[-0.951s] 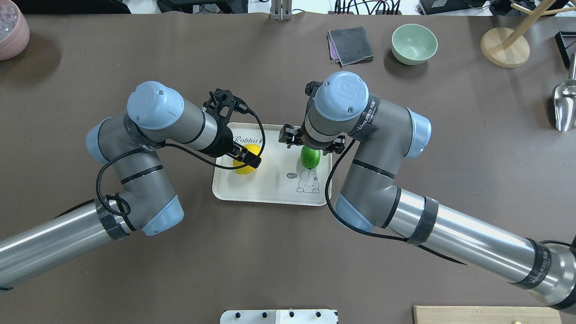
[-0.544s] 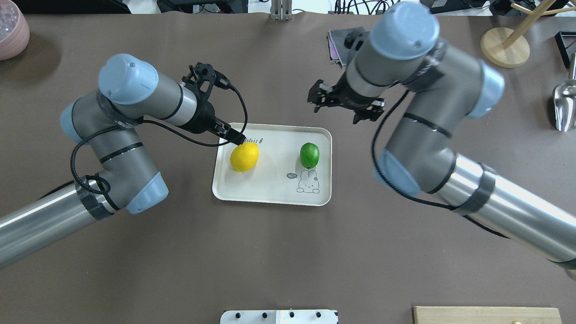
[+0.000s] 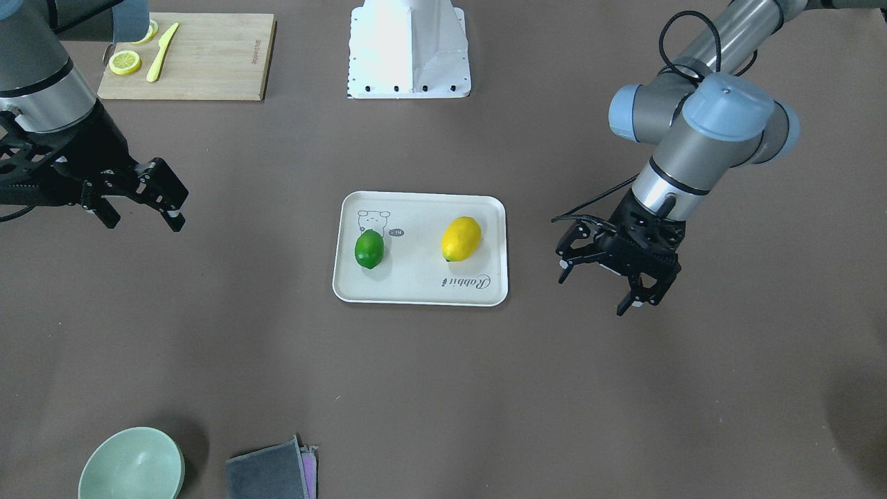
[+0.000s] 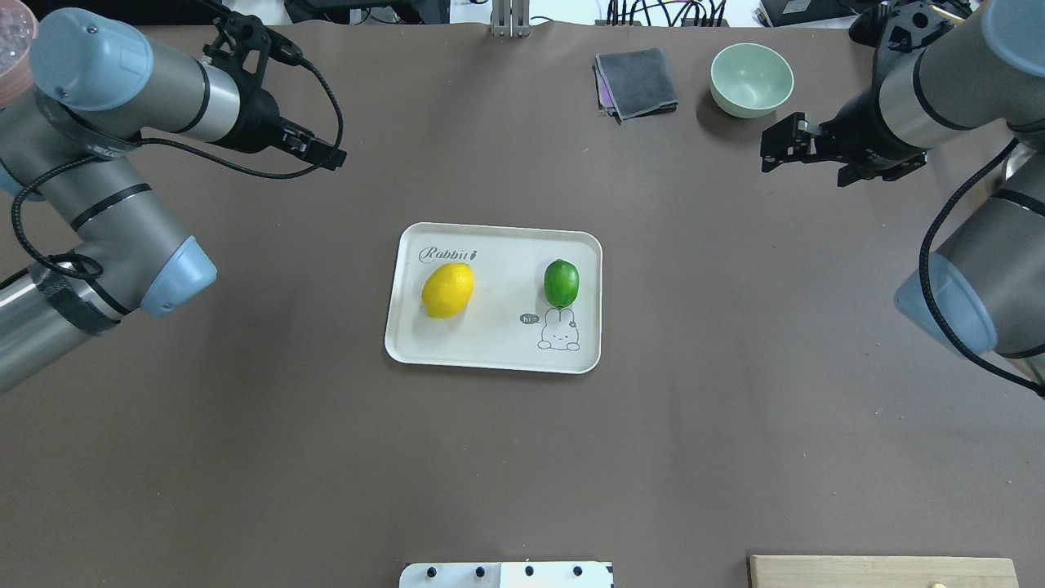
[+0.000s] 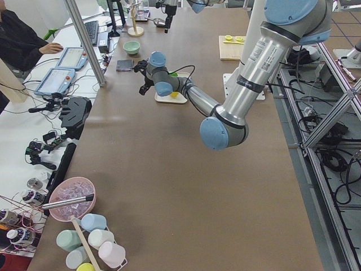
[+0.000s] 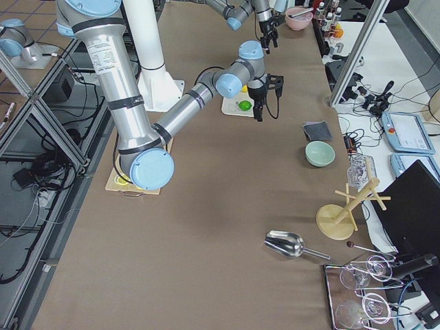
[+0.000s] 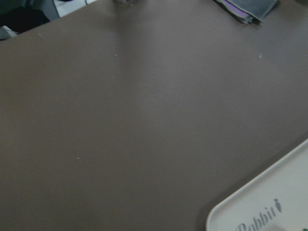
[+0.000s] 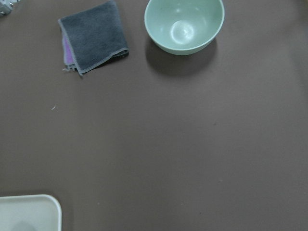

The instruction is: Place all lemons on tray

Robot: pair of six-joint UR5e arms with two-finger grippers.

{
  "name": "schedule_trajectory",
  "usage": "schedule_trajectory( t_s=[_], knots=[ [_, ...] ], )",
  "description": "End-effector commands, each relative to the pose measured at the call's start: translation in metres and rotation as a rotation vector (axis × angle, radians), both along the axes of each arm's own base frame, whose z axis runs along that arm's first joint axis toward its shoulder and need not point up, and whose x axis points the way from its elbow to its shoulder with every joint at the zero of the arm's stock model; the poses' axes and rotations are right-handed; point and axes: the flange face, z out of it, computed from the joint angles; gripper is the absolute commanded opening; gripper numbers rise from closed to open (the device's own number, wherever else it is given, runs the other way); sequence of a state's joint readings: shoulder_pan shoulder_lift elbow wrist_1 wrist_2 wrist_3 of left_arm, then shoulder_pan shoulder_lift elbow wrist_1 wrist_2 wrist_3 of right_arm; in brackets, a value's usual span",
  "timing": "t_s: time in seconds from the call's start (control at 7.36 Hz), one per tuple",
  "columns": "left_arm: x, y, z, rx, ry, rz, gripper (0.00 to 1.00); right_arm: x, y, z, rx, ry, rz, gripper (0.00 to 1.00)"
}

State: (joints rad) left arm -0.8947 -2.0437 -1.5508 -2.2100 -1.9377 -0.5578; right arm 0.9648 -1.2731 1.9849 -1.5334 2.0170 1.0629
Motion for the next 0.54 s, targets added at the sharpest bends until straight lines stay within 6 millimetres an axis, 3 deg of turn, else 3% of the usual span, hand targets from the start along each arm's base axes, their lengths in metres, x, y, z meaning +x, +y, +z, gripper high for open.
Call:
schedule_trajectory(
  t_s=[0.0, 0.14, 0.27, 0.41],
  knots=[
    [-0.036, -0.008, 0.072, -0.02, -0.097, -0.143, 0.98, 0.006, -0.018, 0.059, 0.023, 0.152, -0.014, 1.0],
    [-0.084, -0.025, 0.108, -0.109, -0.149, -0.186, 0.98, 0.031, -0.026, 0.074, 0.107, 0.215, -0.112, 1.0],
    [-0.159, -0.037, 0.141, -0.223, -0.186, -0.161, 0.98, 0.056, -0.029, 0.09, 0.133, 0.214, -0.19, 1.0],
    [-0.248, -0.031, 0.185, -0.221, -0.227, -0.132, 0.98, 0.086, -0.025, 0.11, 0.131, 0.169, -0.263, 1.0]
  ],
)
